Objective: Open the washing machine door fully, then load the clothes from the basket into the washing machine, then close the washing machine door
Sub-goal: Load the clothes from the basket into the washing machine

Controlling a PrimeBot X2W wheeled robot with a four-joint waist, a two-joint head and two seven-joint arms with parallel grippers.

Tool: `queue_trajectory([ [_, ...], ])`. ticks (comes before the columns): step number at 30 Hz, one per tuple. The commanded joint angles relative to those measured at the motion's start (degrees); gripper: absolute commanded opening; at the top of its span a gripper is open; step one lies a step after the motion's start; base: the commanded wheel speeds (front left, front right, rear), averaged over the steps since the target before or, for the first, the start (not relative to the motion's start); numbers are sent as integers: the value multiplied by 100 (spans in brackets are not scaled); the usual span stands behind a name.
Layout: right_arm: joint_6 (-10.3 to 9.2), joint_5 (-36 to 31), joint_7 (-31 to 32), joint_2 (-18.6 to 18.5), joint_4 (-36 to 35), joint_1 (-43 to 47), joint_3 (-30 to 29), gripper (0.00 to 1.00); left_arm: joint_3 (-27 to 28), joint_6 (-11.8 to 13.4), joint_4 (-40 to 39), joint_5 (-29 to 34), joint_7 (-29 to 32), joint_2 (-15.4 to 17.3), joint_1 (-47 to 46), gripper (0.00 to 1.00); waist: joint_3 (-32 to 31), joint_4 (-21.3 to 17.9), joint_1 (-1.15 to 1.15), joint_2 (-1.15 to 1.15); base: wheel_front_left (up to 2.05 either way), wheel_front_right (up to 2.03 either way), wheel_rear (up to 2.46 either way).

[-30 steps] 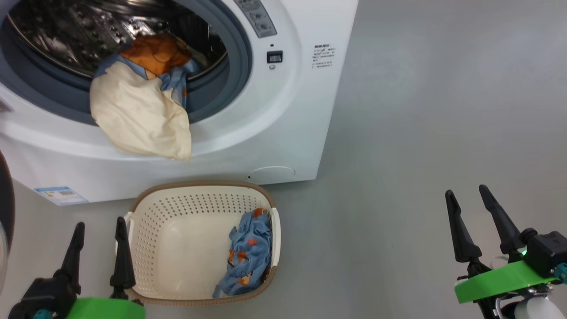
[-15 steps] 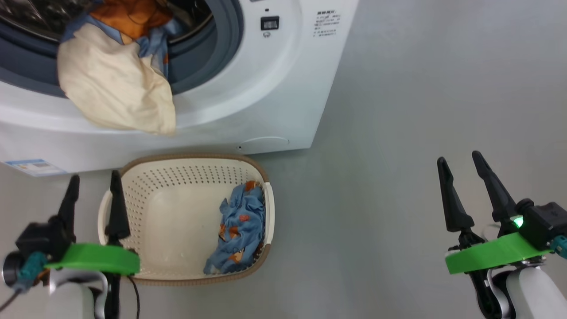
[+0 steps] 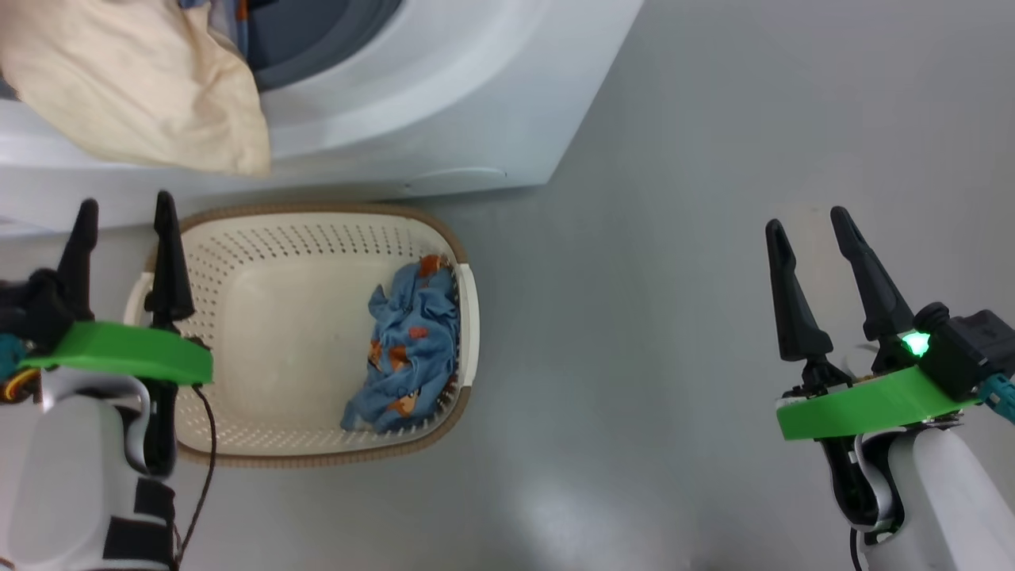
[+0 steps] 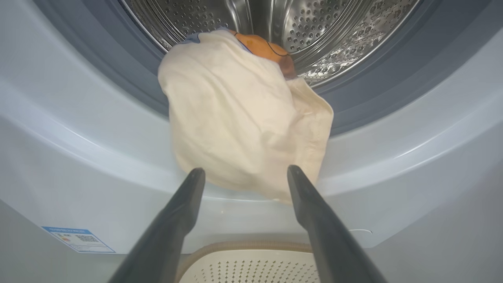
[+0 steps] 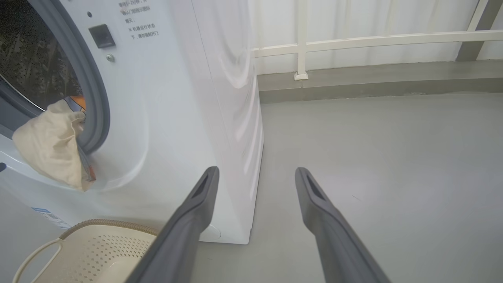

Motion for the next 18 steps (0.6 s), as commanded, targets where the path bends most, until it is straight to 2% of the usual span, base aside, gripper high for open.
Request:
queue_trajectory([
  [1,25,-57,-46,-18,-147,-84,119,100,95,-20,11,-99,-32,260,-163,100,333,-41,-1,0,0,0,0],
  [18,25,-63,-46,88,-208,-533,195,100,-371,-20,783,-631,-32,635,-1470,100,1135,-73,-1,0,0,0,0],
])
